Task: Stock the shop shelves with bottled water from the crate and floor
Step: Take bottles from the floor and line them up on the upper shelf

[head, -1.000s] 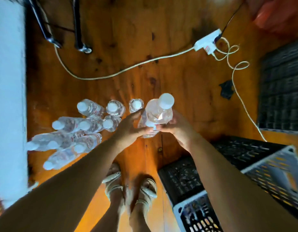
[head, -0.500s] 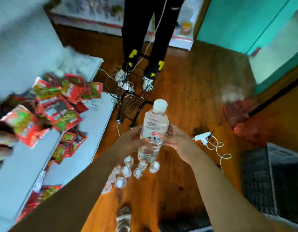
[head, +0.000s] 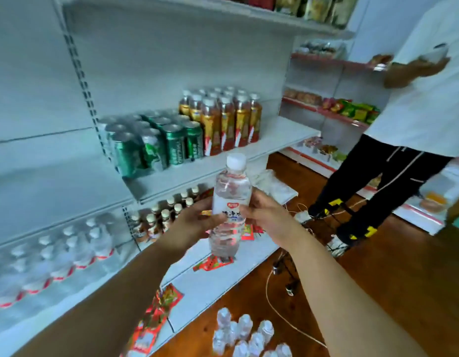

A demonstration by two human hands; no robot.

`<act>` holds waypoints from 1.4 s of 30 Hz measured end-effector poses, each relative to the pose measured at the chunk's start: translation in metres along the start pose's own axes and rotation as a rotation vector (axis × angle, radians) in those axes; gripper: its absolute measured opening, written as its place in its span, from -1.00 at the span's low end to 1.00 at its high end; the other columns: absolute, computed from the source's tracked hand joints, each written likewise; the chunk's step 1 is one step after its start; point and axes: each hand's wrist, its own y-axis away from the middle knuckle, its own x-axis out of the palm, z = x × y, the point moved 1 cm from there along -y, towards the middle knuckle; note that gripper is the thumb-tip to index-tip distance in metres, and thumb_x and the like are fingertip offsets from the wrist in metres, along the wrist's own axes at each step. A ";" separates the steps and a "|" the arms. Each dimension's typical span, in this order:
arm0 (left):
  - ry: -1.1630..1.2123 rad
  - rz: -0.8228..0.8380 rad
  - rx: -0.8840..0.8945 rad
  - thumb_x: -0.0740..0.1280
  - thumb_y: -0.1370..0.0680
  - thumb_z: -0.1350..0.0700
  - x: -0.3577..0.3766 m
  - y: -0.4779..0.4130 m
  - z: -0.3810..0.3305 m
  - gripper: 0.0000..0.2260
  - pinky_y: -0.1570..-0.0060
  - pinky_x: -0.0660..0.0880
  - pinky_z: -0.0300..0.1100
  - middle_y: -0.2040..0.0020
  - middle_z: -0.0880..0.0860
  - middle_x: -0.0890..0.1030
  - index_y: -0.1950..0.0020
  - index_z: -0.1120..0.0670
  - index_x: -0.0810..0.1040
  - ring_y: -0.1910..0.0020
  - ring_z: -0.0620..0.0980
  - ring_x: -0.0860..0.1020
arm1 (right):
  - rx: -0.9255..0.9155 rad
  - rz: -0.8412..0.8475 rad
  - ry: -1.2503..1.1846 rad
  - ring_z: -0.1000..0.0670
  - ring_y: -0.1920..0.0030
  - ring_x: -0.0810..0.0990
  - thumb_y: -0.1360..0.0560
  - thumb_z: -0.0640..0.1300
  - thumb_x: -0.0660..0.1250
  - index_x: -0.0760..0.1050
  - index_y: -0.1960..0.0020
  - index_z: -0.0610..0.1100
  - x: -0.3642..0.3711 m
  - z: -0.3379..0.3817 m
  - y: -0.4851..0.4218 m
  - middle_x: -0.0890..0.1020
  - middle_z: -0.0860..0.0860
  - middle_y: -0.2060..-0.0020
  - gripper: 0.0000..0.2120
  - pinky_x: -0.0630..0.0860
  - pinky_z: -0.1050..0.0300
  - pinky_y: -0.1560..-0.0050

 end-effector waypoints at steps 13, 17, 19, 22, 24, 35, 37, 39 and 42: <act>-0.065 -0.604 0.157 0.38 -0.46 0.13 -0.229 0.186 -0.086 -0.65 0.09 0.56 -0.14 -0.17 0.13 0.57 -0.24 0.05 0.49 0.03 -0.08 0.61 | -0.230 0.512 0.063 0.20 0.09 0.62 -0.51 -0.27 0.27 0.43 -0.19 -0.04 0.294 0.082 -0.101 0.68 0.17 0.13 -0.71 0.55 0.28 0.04; -0.018 -0.777 0.160 0.45 -0.39 0.18 -0.302 0.234 -0.085 -0.60 0.14 0.50 -0.09 -0.02 0.11 0.56 -0.15 0.18 0.38 0.14 -0.08 0.59 | -0.232 0.635 0.012 0.15 0.05 0.62 -0.51 -0.29 0.26 0.42 -0.17 -0.05 0.388 0.080 -0.125 0.67 0.12 0.08 -0.73 0.54 0.22 -0.01; -0.022 -0.859 0.148 0.45 -0.40 0.21 -0.335 0.253 -0.079 -0.67 0.17 0.49 -0.09 0.03 0.11 0.56 -0.04 0.18 0.37 0.17 -0.08 0.59 | -0.225 0.660 0.009 0.09 0.04 0.59 -0.52 -0.29 0.26 0.42 -0.15 -0.05 0.431 0.072 -0.136 0.65 0.09 0.07 -0.74 0.47 0.11 -0.08; -0.040 -0.964 0.128 0.45 -0.42 0.22 -0.376 0.268 -0.068 -0.76 0.20 0.48 -0.14 0.04 0.16 0.57 0.06 0.17 0.41 0.20 -0.07 0.58 | -0.188 0.645 -0.032 0.13 0.09 0.62 -0.52 -0.31 0.26 0.44 -0.13 -0.05 0.482 0.059 -0.151 0.67 0.12 0.11 -0.75 0.52 0.19 0.01; -0.093 -1.034 0.110 0.38 -0.48 0.25 -0.399 0.271 -0.060 -0.87 0.35 0.45 -0.37 0.13 0.10 0.59 0.05 0.19 0.45 0.34 -0.23 0.54 | -0.160 0.617 -0.049 0.18 0.14 0.63 -0.52 -0.32 0.25 0.44 -0.12 -0.05 0.506 0.050 -0.163 0.67 0.10 0.10 -0.76 0.54 0.26 0.10; -0.280 -1.280 -0.039 0.39 -0.48 0.05 -0.458 0.245 -0.037 -0.75 0.00 0.56 0.04 0.19 -0.05 0.61 -0.15 -0.14 0.58 0.09 0.02 0.62 | -0.144 0.532 0.007 0.11 0.10 0.61 -0.48 -0.35 0.31 0.49 -0.05 -0.05 0.559 0.027 -0.224 0.66 0.03 0.08 -0.75 0.52 0.26 0.14; -0.264 -1.363 -0.070 0.40 -0.48 0.03 -0.462 0.240 -0.033 -0.70 -0.03 0.54 -0.01 0.11 0.00 0.64 -0.21 -0.05 0.57 0.02 0.05 0.62 | -0.153 0.521 0.023 0.02 0.05 0.61 -0.46 -0.32 0.35 0.51 -0.07 -0.03 0.565 0.023 -0.234 0.64 -0.06 0.00 -0.73 0.53 0.14 0.03; -0.316 -1.462 -0.128 0.38 -0.48 -0.02 -0.466 0.236 -0.032 -0.66 -0.02 0.46 -0.13 0.02 0.01 0.66 -0.25 -0.04 0.55 -0.05 0.03 0.60 | -0.181 0.499 0.045 0.02 0.13 0.60 -0.43 -0.31 0.38 0.53 -0.01 0.00 0.571 0.024 -0.242 0.63 -0.06 0.02 -0.74 0.54 0.19 0.11; -0.430 -1.579 -0.198 0.36 -0.49 -0.05 -0.470 0.232 -0.035 -0.68 0.04 0.39 -0.19 -0.01 -0.03 0.65 -0.24 -0.07 0.54 -0.08 -0.01 0.58 | -0.233 0.472 0.065 0.03 0.21 0.59 -0.39 -0.30 0.42 0.51 0.08 0.06 0.582 0.024 -0.251 0.60 -0.01 0.11 -0.72 0.54 0.23 0.20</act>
